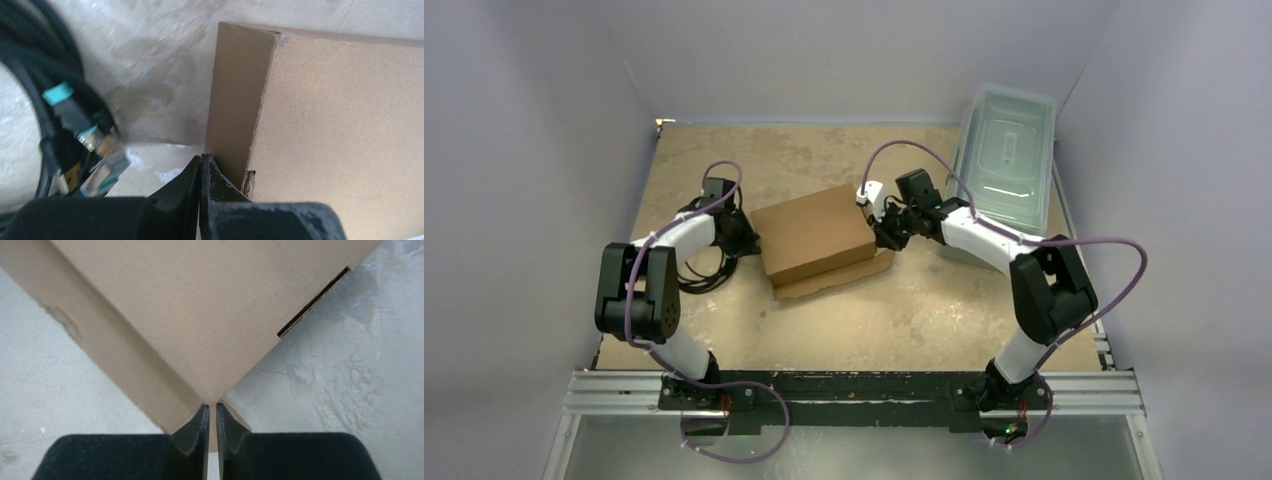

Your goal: Fold the paper box

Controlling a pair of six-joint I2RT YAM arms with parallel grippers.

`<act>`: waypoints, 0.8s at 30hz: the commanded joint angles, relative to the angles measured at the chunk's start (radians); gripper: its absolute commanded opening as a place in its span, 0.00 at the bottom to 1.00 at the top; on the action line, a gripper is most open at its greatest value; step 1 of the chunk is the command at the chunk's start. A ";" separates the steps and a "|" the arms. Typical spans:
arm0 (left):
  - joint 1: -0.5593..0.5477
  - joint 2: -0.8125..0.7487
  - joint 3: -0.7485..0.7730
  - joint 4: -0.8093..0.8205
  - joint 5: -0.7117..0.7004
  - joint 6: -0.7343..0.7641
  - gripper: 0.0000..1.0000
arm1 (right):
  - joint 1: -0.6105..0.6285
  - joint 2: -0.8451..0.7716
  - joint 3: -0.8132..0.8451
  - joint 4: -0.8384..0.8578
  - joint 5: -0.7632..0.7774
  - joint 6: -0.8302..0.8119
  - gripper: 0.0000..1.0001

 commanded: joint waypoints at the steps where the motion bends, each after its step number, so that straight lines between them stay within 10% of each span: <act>1: -0.006 0.055 0.111 0.014 0.031 0.083 0.00 | 0.009 -0.126 -0.006 0.013 0.021 -0.065 0.13; 12: 0.016 -0.116 0.107 0.013 0.021 0.261 0.03 | -0.017 -0.277 -0.012 0.064 -0.018 -0.036 0.38; 17: 0.026 -0.318 -0.047 0.079 0.163 0.281 0.37 | -0.030 -0.206 0.029 0.162 -0.108 0.140 0.54; 24: 0.078 -0.356 -0.161 0.150 0.340 0.198 0.58 | -0.092 0.065 0.225 0.141 -0.205 0.386 0.60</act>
